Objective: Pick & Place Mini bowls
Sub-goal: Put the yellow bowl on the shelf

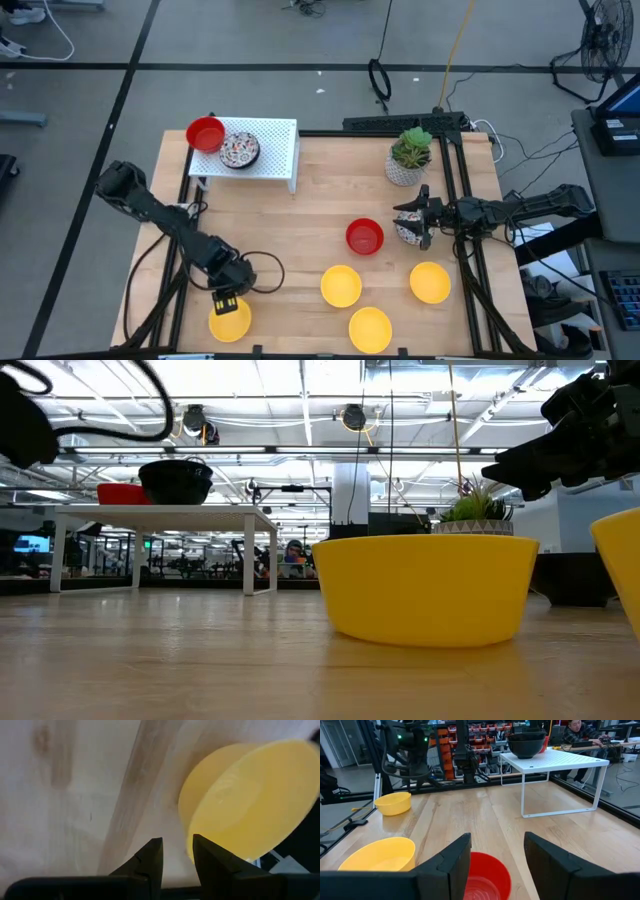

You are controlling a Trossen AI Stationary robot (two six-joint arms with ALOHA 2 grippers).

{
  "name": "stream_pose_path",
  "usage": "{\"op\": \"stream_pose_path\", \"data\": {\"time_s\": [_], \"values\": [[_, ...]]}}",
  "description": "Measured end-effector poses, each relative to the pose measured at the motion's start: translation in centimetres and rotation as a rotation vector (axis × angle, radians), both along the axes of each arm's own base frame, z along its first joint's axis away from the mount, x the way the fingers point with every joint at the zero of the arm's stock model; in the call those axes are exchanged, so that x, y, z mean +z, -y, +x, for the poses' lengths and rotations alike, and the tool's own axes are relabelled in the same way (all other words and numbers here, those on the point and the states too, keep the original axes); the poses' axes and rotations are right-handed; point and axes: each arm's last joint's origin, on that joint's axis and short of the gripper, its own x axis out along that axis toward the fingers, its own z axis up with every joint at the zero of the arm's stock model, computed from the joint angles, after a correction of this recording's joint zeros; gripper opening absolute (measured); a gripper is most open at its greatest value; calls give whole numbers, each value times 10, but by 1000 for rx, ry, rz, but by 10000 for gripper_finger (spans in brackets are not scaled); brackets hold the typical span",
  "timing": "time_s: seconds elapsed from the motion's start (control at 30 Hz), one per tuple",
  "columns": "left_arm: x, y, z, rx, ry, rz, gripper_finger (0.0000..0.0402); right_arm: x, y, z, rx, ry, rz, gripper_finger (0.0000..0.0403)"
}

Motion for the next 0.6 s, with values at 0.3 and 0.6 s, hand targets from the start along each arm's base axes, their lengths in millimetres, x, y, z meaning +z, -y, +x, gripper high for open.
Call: {"op": "stream_pose_path", "data": {"time_s": [0.3, 0.6], "values": [[-12, 4, -1, 2, 67, -36, 108, 0, 0, 0, 0, 0, 0, 171], [-11, 7, 3, -39, 135, -74, 43, 0, 0, 0, 0, 0, 0, 171]]}}
